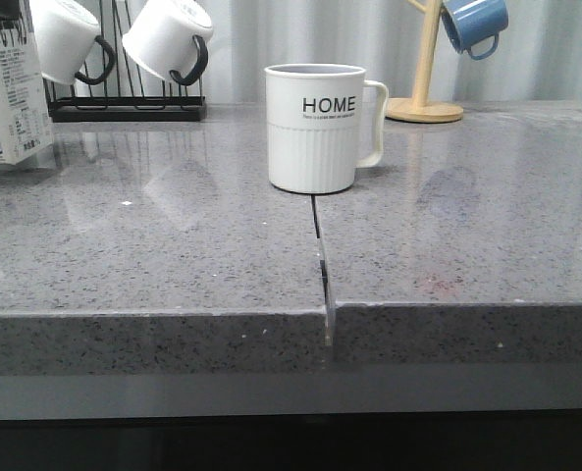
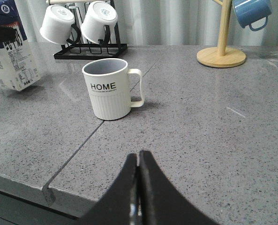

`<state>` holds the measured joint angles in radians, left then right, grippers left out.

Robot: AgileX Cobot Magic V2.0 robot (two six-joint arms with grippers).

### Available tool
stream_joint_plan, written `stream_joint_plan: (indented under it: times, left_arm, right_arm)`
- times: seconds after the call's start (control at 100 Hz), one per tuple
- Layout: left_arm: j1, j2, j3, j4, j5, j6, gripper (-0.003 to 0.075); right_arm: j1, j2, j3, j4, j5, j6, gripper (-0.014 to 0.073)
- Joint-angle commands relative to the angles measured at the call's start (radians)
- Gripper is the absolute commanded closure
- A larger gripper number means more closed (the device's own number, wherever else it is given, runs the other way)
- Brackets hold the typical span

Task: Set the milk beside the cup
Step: 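Grasp the milk carton with the left gripper and lift it, then carry the carton beside the mug and lower it onto the table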

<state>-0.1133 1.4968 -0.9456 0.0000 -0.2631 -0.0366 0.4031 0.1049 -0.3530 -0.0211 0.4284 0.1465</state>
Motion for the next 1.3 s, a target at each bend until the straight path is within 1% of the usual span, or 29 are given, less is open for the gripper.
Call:
stream_joint_plan:
  times: [0.0,0.04,0.07,0.17,0.44,0.62,0.81,1.22,1.25,1.29]
  left_arm:
    - [-0.006,-0.03,-0.037,-0.01,-0.109,-0.004,0.0476]
    - [-0.008,-0.03,-0.037,-0.01,-0.109,-0.004,0.0503]
    - [-0.011,-0.03,-0.037,-0.01,-0.109,-0.004,0.0509]
    - [-0.037,-0.032,-0.037,-0.01,-0.109,-0.004,0.051]
    - [-0.191,-0.036,-0.037,-0.015,-0.11,-0.002,0.051]
    - [-0.281,-0.034,-0.037,-0.064,-0.11,-0.002,0.051]
    - [-0.365,-0.001,-0.037,-0.132,-0.146,-0.002,0.051]
    - [-0.452,0.056,-0.039,-0.138,-0.175,-0.002,0.0508]
    - [-0.454,0.058,-0.039,-0.126,-0.175,-0.002,0.0501]
    - [-0.454,0.058,-0.039,-0.109,-0.173,-0.002,0.0466]
  right_arm:
    - [0.0,0.011,-0.024,-0.003,-0.078,-0.007,0.0643]
    - [0.0,0.011,-0.024,-0.003,-0.078,-0.007,0.0643]
    - [0.0,0.011,-0.024,-0.003,-0.078,-0.007,0.0643]
    - [0.0,0.011,-0.024,-0.003,-0.078,-0.007,0.0643]
    - [0.0,0.011,-0.024,-0.003,-0.078,-0.007,0.0643]
    - [0.0,0.011,-0.024,-0.003,-0.078,-0.007,0.0643]
    - [0.0,0.011,-0.024,-0.003,-0.078,-0.007,0.0643]
    - [0.0,0.011,-0.024,-0.003,-0.078,-0.007,0.0643]
    - [0.0,0.011,-0.024,-0.003,-0.078,-0.007,0.0643]
    - [0.0,0.011,-0.024,-0.003,-0.078,-0.007,0.0643]
